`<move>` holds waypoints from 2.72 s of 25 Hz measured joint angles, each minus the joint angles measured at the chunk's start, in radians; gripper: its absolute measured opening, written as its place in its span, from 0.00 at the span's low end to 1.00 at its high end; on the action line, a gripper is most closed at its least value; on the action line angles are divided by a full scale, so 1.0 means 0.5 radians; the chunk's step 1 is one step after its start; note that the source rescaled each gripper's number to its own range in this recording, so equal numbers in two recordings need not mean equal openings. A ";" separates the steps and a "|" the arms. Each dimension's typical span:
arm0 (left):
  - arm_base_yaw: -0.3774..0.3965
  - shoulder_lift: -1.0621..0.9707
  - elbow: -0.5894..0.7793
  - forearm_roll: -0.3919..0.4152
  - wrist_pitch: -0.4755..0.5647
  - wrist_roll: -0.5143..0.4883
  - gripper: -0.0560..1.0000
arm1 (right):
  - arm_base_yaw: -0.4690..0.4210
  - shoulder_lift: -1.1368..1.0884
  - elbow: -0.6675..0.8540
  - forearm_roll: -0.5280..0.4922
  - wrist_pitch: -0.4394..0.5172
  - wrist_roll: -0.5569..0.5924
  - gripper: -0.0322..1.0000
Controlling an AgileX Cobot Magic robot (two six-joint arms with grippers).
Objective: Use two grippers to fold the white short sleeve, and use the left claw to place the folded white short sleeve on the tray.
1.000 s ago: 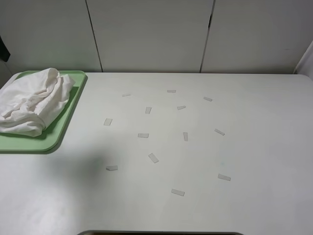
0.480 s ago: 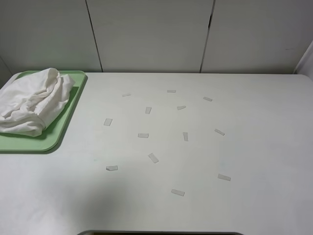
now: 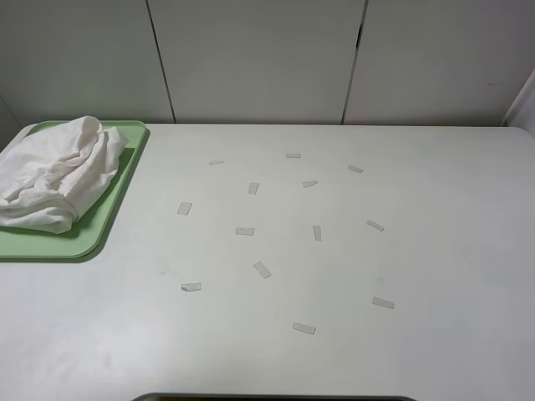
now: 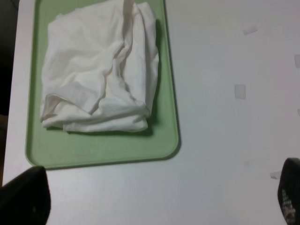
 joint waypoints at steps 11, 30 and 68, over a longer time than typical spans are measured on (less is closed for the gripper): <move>0.000 -0.679 0.611 -0.076 0.000 0.046 1.00 | 0.000 0.000 0.000 0.000 0.000 0.000 1.00; -0.002 -1.656 1.390 0.086 -0.245 -0.057 1.00 | 0.000 0.000 0.000 0.000 0.000 0.000 1.00; -0.162 -1.719 1.493 0.209 -0.230 -0.265 1.00 | 0.000 0.000 0.000 -0.089 -0.002 0.045 1.00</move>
